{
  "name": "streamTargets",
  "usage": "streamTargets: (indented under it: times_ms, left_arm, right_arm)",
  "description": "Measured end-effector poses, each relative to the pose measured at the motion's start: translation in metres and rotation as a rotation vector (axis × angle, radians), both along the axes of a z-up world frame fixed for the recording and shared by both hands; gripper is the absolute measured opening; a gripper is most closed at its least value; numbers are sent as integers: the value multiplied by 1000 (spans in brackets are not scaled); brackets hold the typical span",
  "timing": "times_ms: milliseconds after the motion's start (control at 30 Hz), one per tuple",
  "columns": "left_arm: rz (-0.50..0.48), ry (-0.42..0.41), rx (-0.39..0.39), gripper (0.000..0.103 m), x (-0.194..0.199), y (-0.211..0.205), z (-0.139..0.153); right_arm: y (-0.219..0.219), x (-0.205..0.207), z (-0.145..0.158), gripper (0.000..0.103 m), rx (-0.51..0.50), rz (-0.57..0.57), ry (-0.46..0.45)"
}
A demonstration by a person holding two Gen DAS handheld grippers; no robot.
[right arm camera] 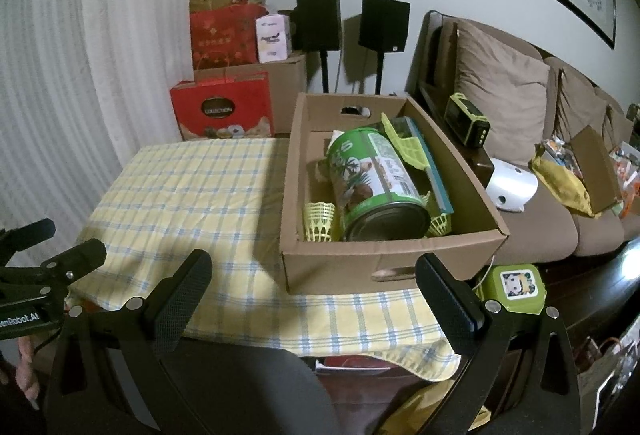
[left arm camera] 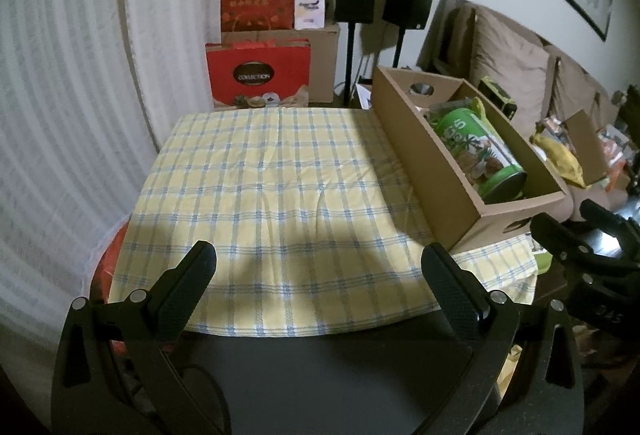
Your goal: Organize objects
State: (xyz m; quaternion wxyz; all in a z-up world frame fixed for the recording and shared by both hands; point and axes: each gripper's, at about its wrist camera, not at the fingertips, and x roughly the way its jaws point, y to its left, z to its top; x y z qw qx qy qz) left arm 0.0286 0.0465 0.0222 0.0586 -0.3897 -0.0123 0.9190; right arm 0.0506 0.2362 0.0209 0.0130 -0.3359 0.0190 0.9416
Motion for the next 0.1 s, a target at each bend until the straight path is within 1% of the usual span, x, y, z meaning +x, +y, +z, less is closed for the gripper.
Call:
streamTargets:
  times_ms: [100]
  left_arm:
    - [-1,-1,0,103,0,1,-1]
  right_arm:
    - [0,0,0,103,-2,-2,2]
